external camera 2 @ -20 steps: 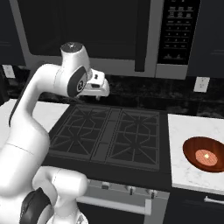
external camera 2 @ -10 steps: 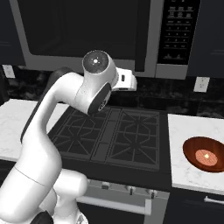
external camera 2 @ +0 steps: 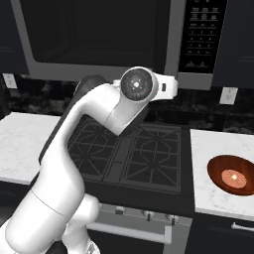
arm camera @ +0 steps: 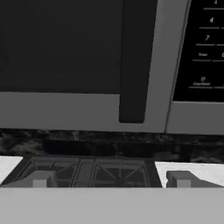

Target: Open the microwave, place the bowl with waffle inside the microwave, then close the microwave door and turn it on.

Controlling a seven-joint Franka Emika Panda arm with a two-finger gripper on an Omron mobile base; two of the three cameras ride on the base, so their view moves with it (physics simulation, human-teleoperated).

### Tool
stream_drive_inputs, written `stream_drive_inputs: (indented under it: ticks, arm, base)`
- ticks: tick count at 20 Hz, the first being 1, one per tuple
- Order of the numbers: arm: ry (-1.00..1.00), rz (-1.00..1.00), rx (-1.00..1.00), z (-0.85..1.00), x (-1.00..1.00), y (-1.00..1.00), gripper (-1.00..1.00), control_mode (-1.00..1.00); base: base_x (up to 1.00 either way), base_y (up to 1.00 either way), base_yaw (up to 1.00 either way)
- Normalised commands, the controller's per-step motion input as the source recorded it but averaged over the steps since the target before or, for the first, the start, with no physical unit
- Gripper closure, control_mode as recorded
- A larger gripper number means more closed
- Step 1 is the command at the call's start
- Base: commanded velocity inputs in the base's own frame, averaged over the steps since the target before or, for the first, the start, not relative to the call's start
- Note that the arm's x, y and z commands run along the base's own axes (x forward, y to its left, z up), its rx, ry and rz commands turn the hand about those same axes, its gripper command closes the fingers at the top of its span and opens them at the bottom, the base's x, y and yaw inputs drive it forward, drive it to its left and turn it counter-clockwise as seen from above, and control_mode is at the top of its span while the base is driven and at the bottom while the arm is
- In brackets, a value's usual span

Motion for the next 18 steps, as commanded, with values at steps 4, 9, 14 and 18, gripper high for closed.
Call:
stream_drive_inputs:
  ticks: [4, 9, 14, 18]
  arm:
    - [-0.26, 0.00, 0.00, 0.14, 0.00, -0.21, -1.00, -1.00]
    - [-0.25, 0.00, -0.06, 0.00, 0.00, 0.00, -1.00, -1.00]
    - [-0.18, 0.00, -0.05, 0.02, 0.20, 0.00, -1.00, -1.00]
    - [-0.03, 0.03, -0.05, 0.29, 0.21, 0.00, -1.00, -1.00]
  base:
    - [0.00, 0.00, 0.00]
    - [0.00, 0.00, 0.00]
    - [0.00, 0.00, 0.00]
    - [0.00, 0.00, 0.00]
